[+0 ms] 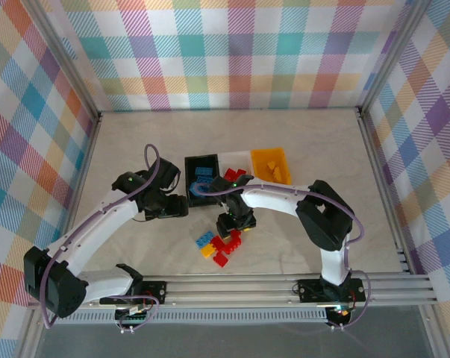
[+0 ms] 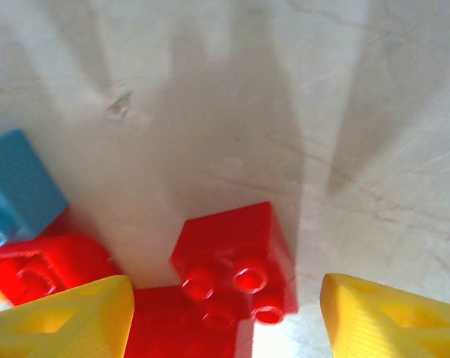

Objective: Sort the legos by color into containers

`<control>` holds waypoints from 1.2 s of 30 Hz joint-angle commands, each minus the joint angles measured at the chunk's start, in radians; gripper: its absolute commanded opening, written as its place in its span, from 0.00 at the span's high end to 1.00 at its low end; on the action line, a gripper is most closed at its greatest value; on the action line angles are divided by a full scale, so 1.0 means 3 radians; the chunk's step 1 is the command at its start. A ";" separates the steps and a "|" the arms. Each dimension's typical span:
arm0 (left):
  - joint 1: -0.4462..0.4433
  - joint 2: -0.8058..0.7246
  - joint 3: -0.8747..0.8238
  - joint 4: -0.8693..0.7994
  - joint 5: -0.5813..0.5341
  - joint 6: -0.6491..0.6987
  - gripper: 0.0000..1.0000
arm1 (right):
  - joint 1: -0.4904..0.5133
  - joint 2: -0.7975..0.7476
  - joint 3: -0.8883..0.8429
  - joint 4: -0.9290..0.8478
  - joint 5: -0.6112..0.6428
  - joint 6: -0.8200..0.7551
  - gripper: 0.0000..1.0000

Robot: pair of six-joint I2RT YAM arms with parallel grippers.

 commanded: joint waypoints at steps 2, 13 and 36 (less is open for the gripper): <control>0.0016 -0.0029 -0.0023 -0.0048 -0.0007 -0.0082 0.27 | -0.0028 0.0148 0.0060 0.0022 0.0092 -0.0145 0.34; 0.0018 -0.0016 -0.0114 -0.0009 0.0080 -0.0092 0.26 | -0.0086 0.0124 0.0182 -0.0003 0.0203 -0.0145 0.62; -0.1490 0.0004 -0.0314 0.0894 -0.0024 -0.0171 0.23 | -0.1073 0.0965 0.2732 -0.1175 0.0198 -0.0509 0.62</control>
